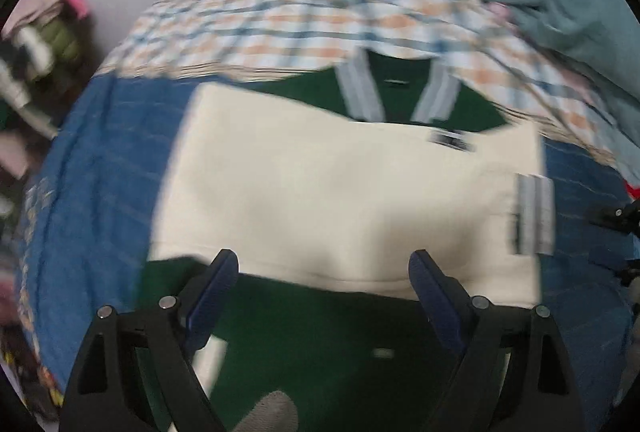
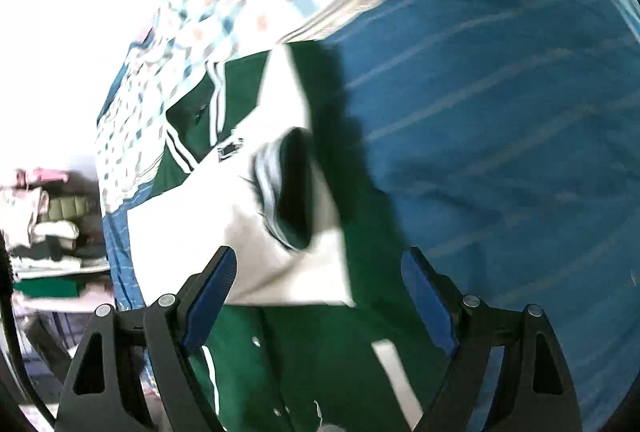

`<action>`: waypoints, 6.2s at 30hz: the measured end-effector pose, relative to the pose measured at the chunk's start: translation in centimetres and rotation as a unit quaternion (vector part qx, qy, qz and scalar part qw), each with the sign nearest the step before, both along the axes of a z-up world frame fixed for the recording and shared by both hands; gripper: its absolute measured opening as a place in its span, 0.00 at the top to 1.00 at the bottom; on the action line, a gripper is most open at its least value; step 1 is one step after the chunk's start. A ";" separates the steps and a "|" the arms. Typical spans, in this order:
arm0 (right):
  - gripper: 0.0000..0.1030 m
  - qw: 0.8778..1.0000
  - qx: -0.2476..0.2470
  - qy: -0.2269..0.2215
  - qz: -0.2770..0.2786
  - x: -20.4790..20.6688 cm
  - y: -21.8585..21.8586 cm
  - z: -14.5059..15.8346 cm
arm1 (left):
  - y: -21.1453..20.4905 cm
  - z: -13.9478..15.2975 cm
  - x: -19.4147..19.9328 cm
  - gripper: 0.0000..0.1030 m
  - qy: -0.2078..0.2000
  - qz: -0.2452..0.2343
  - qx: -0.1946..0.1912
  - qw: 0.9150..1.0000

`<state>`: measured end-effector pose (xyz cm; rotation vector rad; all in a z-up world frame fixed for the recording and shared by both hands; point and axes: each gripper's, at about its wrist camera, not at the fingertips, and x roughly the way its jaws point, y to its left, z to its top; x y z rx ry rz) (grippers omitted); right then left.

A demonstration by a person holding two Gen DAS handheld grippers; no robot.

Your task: Fold large clothes

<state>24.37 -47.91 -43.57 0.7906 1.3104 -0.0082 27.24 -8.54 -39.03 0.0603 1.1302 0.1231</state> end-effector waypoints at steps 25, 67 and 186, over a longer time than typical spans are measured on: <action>0.63 0.996 -0.069 0.048 0.033 6.6 0.9 -4.9 | 15.7 -13.5 10.8 0.13 0.073 0.107 0.203 0.970; 0.71 0.970 -0.183 0.150 0.061 -1.1 0.1 -9.4 | 17.8 -13.6 1.0 0.00 0.125 0.131 0.169 0.969; 0.50 0.989 0.074 -0.021 0.129 3.8 -6.4 -3.2 | -7.2 -14.2 -5.9 0.00 0.070 0.176 0.263 0.946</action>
